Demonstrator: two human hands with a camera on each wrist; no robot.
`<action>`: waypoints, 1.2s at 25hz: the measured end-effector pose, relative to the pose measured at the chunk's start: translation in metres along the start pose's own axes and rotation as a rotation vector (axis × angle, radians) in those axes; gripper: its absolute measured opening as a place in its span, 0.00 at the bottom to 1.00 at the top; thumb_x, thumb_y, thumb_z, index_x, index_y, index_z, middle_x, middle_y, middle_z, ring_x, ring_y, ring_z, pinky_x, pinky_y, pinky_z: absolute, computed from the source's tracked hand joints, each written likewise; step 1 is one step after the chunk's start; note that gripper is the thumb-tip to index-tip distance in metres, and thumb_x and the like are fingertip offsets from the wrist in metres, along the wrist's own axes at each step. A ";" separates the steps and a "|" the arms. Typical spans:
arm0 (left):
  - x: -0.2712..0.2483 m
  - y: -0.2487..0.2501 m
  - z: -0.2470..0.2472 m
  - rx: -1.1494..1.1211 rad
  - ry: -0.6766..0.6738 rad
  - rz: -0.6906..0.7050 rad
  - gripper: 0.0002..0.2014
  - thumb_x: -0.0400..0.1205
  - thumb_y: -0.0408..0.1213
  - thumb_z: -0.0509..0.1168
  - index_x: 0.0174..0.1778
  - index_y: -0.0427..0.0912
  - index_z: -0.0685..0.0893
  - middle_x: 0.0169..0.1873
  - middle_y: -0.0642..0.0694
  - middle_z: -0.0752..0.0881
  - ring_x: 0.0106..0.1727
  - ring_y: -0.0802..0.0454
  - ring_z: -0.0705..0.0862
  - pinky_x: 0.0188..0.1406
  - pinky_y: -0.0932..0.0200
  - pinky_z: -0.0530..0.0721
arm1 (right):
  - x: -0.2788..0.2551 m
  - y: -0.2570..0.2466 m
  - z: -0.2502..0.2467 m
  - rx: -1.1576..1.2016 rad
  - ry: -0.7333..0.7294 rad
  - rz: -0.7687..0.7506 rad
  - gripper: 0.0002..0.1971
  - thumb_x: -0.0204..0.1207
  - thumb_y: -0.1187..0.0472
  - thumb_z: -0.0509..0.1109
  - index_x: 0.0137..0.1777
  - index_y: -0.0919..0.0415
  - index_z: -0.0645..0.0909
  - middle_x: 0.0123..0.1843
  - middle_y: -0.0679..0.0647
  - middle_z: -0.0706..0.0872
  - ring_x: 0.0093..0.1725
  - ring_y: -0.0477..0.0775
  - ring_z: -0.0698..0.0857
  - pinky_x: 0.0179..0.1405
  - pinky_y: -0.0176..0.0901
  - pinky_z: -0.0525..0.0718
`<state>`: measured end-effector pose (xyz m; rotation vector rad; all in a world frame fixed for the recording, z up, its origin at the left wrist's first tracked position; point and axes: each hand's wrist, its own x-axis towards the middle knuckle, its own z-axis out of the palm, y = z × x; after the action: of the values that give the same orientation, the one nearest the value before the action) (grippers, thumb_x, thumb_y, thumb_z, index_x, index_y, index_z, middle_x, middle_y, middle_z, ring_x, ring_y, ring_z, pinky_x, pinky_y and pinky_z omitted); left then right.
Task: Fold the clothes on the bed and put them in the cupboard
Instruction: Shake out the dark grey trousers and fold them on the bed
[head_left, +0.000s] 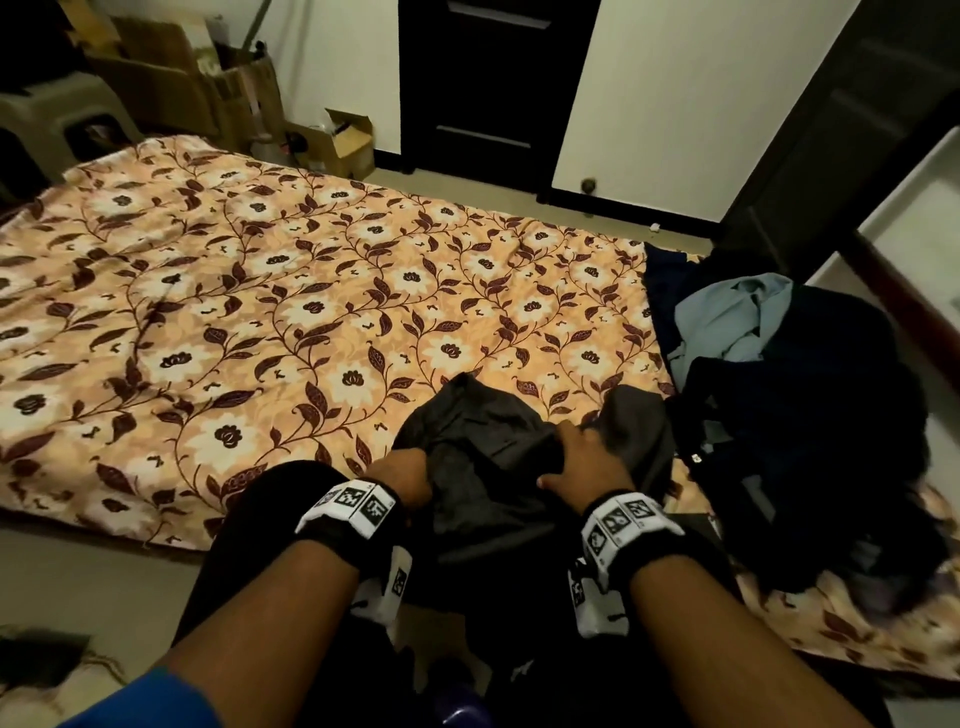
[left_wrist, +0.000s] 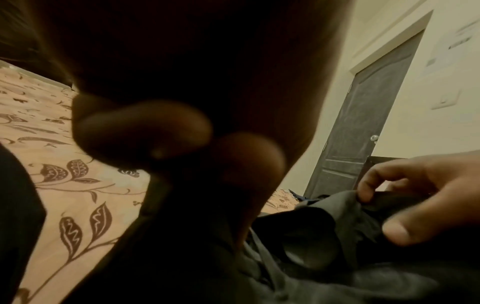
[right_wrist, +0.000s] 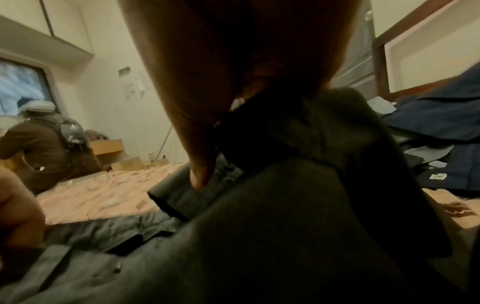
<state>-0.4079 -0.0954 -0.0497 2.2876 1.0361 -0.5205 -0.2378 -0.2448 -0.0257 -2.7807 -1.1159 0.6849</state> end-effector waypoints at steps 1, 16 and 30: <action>-0.007 0.000 -0.001 -0.044 -0.010 0.028 0.11 0.83 0.30 0.59 0.58 0.36 0.83 0.59 0.36 0.86 0.55 0.38 0.87 0.46 0.53 0.82 | -0.004 -0.006 -0.004 -0.066 -0.019 -0.032 0.36 0.74 0.51 0.74 0.77 0.50 0.59 0.72 0.61 0.68 0.64 0.70 0.80 0.60 0.60 0.81; -0.079 0.017 -0.010 -0.685 0.355 0.097 0.06 0.81 0.36 0.67 0.42 0.40 0.78 0.34 0.38 0.88 0.26 0.41 0.89 0.20 0.56 0.83 | -0.020 -0.013 -0.043 0.216 0.100 -0.265 0.16 0.72 0.60 0.64 0.60 0.54 0.81 0.56 0.61 0.83 0.55 0.63 0.82 0.54 0.47 0.79; -0.097 0.013 -0.036 -1.003 0.572 0.283 0.07 0.76 0.30 0.75 0.37 0.33 0.84 0.37 0.36 0.87 0.37 0.40 0.89 0.36 0.45 0.90 | -0.024 -0.022 -0.083 0.248 0.578 -0.127 0.15 0.79 0.54 0.67 0.63 0.58 0.78 0.61 0.61 0.80 0.62 0.66 0.78 0.59 0.54 0.77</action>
<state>-0.4545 -0.1325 0.0359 1.5974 0.8841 0.6838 -0.2317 -0.2368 0.0629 -2.4233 -0.9866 -0.0098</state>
